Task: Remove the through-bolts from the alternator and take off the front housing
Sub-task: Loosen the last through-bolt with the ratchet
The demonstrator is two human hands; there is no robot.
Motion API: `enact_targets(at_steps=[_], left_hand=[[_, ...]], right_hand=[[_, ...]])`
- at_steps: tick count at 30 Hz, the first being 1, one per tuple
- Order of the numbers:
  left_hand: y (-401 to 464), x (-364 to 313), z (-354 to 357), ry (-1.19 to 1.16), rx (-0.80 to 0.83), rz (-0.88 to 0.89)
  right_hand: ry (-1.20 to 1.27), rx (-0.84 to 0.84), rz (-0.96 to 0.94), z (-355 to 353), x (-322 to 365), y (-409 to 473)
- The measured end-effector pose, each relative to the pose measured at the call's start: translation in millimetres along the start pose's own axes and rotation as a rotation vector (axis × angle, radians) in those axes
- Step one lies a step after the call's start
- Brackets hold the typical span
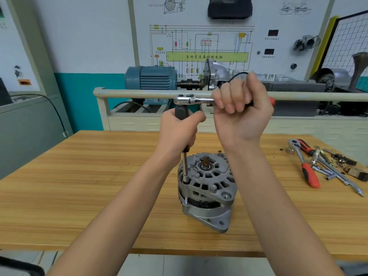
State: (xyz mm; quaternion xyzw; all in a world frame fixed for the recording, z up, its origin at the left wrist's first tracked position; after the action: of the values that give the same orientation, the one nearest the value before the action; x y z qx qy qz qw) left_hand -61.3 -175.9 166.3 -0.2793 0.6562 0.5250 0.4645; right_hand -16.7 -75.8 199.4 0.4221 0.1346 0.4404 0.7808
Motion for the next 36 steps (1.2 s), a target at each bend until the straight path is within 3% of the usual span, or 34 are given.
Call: enact_targets(at_steps=[4, 8, 12, 18, 20, 23, 27, 31, 33, 36], left_hand=[[0.3, -0.8, 1.3, -0.025, 0.188, 0.032], [2.2, -0.3, 5.8, -0.084, 0.385, -0.088], [2.6, 1.7, 6.4, -0.037, 0.226, -0.119], [1.5, 1.8, 14.1, -0.013, -0.010, -0.140], [0.8, 2.3, 14.1, -0.012, -0.048, -0.122], [1.2, 4.0, 10.1, -0.008, -0.016, -0.100], [0.3, 4.2, 4.0, -0.017, 0.137, -0.036], [1.8, 1.0, 4.6, -0.074, 0.293, 0.013], [3.4, -0.3, 6.3, -0.114, 0.370, -0.020], [4.8, -0.1, 6.7, -0.133, 0.390, -0.105]], right_hand=[[0.509, -0.240, 0.167, -27.9, -2.4, 12.7], [0.567, -0.327, 0.141, -34.3, -4.7, 13.5], [0.278, -0.264, 0.026, -16.4, 4.0, -0.6], [-0.520, 0.147, -0.444, 24.8, -9.3, -36.0], [-0.604, 0.182, -0.467, 29.8, -15.3, -38.5], [-0.339, 0.106, -0.338, 20.0, -6.7, -27.6], [0.108, -0.095, -0.026, -7.4, 6.2, -3.0], [0.554, -0.263, 0.137, -33.7, -2.0, 12.9], [0.638, -0.321, 0.156, -39.8, -5.9, 17.0], [0.521, -0.336, 0.116, -32.6, -3.5, 14.3]])
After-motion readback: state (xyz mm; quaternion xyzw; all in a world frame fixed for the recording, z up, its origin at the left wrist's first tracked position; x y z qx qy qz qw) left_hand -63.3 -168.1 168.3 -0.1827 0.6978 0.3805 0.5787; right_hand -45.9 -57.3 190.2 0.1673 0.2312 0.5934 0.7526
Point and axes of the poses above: each hand's wrist, its own y-axis towards the middle knuckle, its own z-axis out of the palm, x = y × z, the point moved 2 cm from there along y, towards the middle knuckle, and after that the axes turned 9 degrees about y, right-handed, at the moved point
